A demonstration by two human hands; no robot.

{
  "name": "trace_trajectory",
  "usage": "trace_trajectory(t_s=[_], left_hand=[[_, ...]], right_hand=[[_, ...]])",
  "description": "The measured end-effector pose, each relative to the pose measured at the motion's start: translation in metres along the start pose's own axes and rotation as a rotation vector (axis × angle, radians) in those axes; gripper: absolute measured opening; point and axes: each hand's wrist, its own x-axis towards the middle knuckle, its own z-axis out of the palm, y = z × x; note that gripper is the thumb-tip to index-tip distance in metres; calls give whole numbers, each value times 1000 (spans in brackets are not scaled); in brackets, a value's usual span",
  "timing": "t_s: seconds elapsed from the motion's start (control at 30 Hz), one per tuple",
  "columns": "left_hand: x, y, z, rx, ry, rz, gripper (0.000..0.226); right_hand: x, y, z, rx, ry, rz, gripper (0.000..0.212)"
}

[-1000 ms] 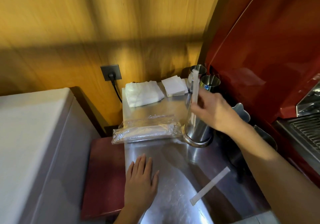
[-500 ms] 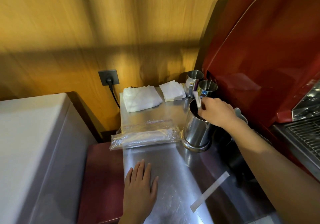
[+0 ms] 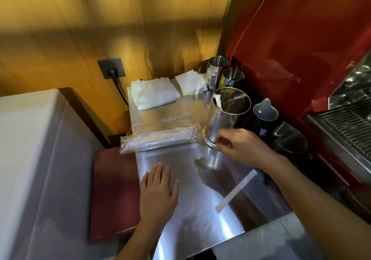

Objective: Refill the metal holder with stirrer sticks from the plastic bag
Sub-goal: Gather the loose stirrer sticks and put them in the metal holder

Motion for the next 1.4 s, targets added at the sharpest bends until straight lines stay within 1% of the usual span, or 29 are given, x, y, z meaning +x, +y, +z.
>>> trace_trajectory(t_s=[0.07, 0.13, 0.17, 0.23, 0.33, 0.4, 0.5, 0.63, 0.73, 0.8, 0.97, 1.1, 1.3, 1.37, 1.4], left_hand=[[0, 0, 0, -3, 3, -3, 51], [0, 1, 0, 0, 6, -1, 51], [0, 1, 0, 4, 10, 3, 50], [0, 1, -1, 6, 19, 3, 50], [-1, 1, 0, 0, 29, 10, 49], [-1, 1, -1, -3, 35, 12, 50], [-2, 0, 0, -6, 34, 10, 51], [-2, 0, -1, -8, 28, 17, 52], [-2, -2, 1, -21, 29, 15, 44], [-3, -2, 2, -23, 26, 6, 44], [-3, -2, -1, -13, 20, 15, 54], [-3, -2, 0, -13, 19, 6, 47], [-2, -2, -1, -6, 17, 9, 54], [-2, -2, -1, -7, 11, 7, 53], [-2, -2, 0, -9, 9, 5, 53]], right_hand=[[-14, 11, 20, -132, -234, 46, 14], [-28, 22, 39, -248, -413, 86, 16], [-35, 27, 47, -282, -473, 104, 20], [-45, 33, 60, -330, -537, 123, 29], [-54, 38, 74, -403, -528, 81, 42], [-56, 39, 79, -441, -483, 36, 39], [-51, 39, 80, -483, -440, -20, 29], [-44, 35, 78, -513, -449, -66, 24], [-39, 29, 77, -538, -466, -63, 25], [-36, 26, 76, -555, -501, -54, 26], [-35, 21, 71, -472, -545, -51, 28], [-39, 21, 70, -461, -584, -69, 40], [-37, 18, 76, -449, -580, -61, 26], [-33, 18, 72, -409, -534, -32, 23], [-30, 17, 67, -379, -477, -22, 20]])
